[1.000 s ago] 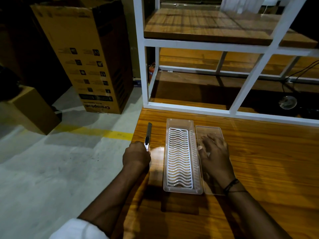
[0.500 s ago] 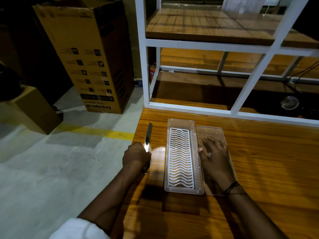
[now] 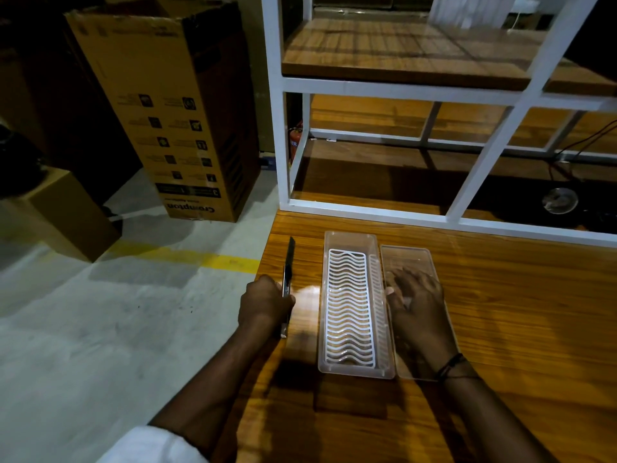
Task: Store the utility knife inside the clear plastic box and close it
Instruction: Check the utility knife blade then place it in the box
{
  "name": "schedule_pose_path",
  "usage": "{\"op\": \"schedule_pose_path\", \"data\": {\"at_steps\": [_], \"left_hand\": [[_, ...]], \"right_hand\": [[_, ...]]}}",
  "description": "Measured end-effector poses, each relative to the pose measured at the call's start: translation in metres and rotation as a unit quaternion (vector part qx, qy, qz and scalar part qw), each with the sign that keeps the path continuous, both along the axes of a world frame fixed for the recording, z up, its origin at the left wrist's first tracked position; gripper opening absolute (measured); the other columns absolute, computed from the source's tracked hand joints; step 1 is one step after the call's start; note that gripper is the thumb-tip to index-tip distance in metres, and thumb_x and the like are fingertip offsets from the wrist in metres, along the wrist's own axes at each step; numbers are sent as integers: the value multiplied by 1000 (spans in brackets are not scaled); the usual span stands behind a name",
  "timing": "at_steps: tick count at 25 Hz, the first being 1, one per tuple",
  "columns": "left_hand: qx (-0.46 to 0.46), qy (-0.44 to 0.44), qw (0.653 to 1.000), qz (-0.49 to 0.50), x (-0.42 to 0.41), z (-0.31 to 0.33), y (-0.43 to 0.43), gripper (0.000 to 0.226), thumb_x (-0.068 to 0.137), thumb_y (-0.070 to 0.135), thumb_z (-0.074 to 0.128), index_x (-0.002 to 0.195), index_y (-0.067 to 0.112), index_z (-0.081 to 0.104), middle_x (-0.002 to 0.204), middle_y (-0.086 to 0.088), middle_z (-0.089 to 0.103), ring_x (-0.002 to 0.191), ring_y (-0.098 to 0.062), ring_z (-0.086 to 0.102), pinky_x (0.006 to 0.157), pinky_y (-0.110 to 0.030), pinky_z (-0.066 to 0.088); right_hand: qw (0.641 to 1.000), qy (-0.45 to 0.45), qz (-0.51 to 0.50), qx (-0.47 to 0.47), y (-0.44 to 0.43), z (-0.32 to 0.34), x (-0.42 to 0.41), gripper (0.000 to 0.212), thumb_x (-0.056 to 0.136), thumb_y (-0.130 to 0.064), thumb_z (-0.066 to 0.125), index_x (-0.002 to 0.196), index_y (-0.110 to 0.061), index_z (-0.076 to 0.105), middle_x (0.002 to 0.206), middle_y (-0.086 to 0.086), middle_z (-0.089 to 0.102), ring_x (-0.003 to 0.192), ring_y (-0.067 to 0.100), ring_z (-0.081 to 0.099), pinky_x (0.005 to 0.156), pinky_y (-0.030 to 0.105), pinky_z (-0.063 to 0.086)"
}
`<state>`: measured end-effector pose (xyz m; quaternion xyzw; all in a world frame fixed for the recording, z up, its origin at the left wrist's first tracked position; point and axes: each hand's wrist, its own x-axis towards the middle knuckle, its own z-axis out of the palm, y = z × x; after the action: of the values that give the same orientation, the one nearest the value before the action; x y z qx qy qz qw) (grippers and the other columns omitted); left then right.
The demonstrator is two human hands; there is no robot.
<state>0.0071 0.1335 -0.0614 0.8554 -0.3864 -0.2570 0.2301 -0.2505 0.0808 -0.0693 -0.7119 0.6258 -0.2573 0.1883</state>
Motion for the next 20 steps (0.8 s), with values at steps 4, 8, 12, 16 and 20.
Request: {"op": "schedule_pose_path", "data": {"at_steps": [4, 8, 12, 16, 20], "left_hand": [[-50, 59, 997, 23, 0, -1, 6, 26, 82, 26, 85, 87, 20, 60, 88, -4, 72, 74, -17, 67, 62, -22, 47], [-107, 162, 980, 47, 0, 2, 7, 25, 86, 19, 83, 100, 10, 65, 86, -5, 72, 62, -5, 65, 39, -7, 42], [-153, 206, 966, 43, 1, 11, 2, 33, 84, 28, 84, 109, 12, 69, 92, -3, 75, 85, -20, 73, 59, -24, 54], [-218, 255, 942, 18, -3, 28, 1, 37, 83, 29, 85, 111, 10, 69, 88, -3, 75, 83, -20, 74, 68, -32, 61], [-254, 285, 924, -15, -15, 43, 2, 35, 82, 30, 85, 108, 12, 71, 90, -4, 76, 81, -19, 75, 63, -30, 60]], "right_hand": [[1000, -22, -10, -2, 1, 5, 0, 41, 96, -23, 62, 137, -18, 60, 148, 7, 52, 141, 27, 34, 115, 44, 31], [998, -63, -6, -30, -2, 16, 6, 38, 93, -16, 63, 131, -19, 63, 142, 5, 55, 136, 26, 41, 107, 37, 41], [990, -86, 33, -107, -7, 38, 26, 36, 90, -11, 65, 126, -17, 65, 127, 5, 61, 119, 22, 53, 93, 29, 45], [982, -145, 63, -105, -20, 62, 57, 26, 92, -15, 65, 117, -18, 69, 108, -2, 66, 87, 3, 59, 76, 23, 51], [944, -320, 53, 57, -31, 81, 90, 13, 95, -24, 64, 101, -19, 75, 94, -2, 75, 87, 15, 72, 72, 28, 59]]}}
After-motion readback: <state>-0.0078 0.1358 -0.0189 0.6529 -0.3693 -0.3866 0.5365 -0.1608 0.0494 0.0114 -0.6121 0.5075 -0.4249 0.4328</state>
